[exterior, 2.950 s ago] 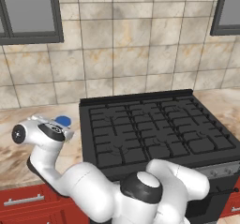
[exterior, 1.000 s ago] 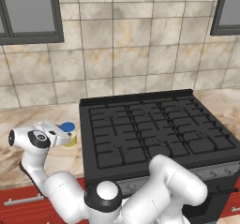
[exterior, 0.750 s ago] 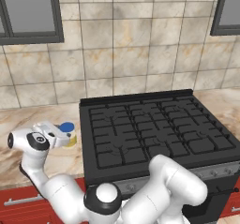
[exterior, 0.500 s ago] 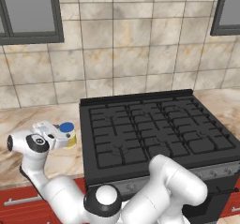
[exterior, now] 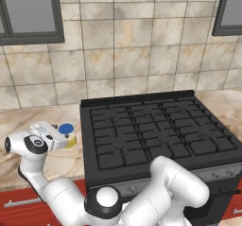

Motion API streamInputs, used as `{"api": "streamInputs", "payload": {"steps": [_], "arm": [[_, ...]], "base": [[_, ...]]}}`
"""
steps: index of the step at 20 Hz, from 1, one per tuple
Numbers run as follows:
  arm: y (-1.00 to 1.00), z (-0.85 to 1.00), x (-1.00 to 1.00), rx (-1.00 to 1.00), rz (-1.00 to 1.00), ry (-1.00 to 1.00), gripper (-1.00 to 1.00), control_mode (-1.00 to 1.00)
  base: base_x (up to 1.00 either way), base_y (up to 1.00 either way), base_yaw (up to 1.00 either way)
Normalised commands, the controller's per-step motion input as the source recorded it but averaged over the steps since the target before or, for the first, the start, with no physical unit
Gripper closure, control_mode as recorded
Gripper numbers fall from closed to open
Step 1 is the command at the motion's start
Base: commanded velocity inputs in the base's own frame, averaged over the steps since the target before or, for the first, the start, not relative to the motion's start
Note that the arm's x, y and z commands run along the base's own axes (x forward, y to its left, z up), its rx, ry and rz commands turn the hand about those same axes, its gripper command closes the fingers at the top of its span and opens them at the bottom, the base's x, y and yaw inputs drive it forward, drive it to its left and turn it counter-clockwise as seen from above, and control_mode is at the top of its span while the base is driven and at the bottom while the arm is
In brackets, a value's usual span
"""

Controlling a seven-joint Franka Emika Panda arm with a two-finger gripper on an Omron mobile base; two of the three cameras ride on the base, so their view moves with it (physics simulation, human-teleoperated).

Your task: Collect the turmeric, mayonnaise, and shaker from the cabinet and place them next to the stove.

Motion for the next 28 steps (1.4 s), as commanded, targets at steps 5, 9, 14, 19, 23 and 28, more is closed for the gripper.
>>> {"api": "streamInputs", "payload": {"steps": [5,9,14,19,23,28], "arm": [[0.02,0.17,0.08,0.0,0.0,0.0,-1.0,-1.0],[0.0,0.04,0.03,0.0,0.0,0.0,-1.0,-1.0],[0.08,0.05,-0.05,0.0,0.0,0.0,-1.0,-1.0],[0.03,0.25,-0.24,0.0,0.0,-0.02,-1.0,-1.0],[0.0,0.37,-0.16,0.0,0.0,-0.05,-1.0,-1.0],[-0.02,0.4,-0.32,0.0,0.0,-0.08,-1.0,-1.0]], "base": [[0.0,0.0,0.0],[0.0,0.0,0.0],[0.0,0.0,0.0],[0.0,0.0,0.0],[0.0,0.0,0.0],[0.0,0.0,0.0]]}}
